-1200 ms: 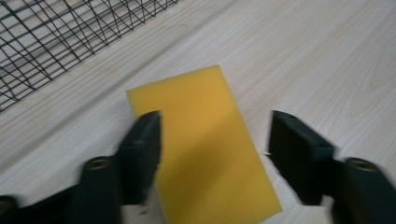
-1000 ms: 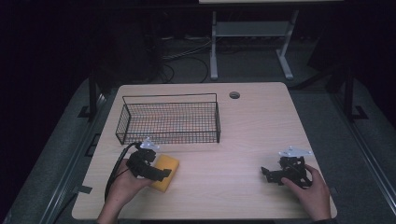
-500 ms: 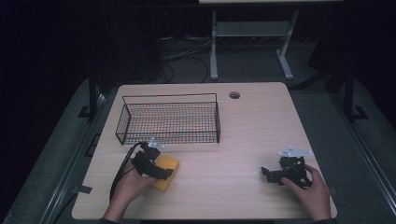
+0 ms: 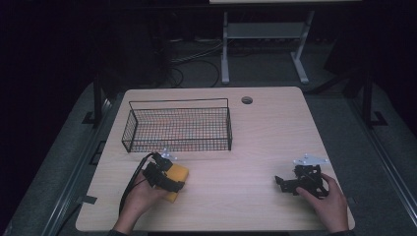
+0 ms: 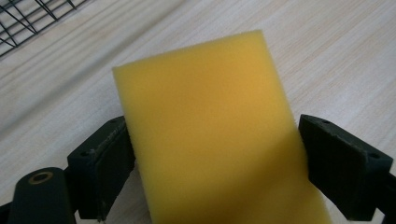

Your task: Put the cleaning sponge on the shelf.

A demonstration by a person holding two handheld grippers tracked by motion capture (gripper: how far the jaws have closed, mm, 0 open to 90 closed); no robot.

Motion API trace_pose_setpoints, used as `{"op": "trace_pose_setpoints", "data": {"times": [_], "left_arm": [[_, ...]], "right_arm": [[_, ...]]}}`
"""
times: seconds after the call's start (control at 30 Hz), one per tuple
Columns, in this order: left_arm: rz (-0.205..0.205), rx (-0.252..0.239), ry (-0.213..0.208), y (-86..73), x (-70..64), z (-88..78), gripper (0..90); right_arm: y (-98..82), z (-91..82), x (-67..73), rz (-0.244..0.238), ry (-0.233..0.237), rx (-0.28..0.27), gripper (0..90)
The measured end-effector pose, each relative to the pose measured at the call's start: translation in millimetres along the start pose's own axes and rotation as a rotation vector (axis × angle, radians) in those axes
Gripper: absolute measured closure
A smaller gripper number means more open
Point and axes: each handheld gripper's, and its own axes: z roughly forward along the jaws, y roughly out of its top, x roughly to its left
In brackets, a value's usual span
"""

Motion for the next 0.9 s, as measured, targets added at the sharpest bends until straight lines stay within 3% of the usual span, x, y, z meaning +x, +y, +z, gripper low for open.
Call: {"op": "trace_pose_setpoints", "data": {"times": [0.9], "left_arm": [[0.026, 0.023, 0.013, -3.5, -2.9, 4.0, 16.4]], "right_arm": [[0.0, 0.0, 0.0, -0.001, 0.0, 0.0, 0.0]]}}
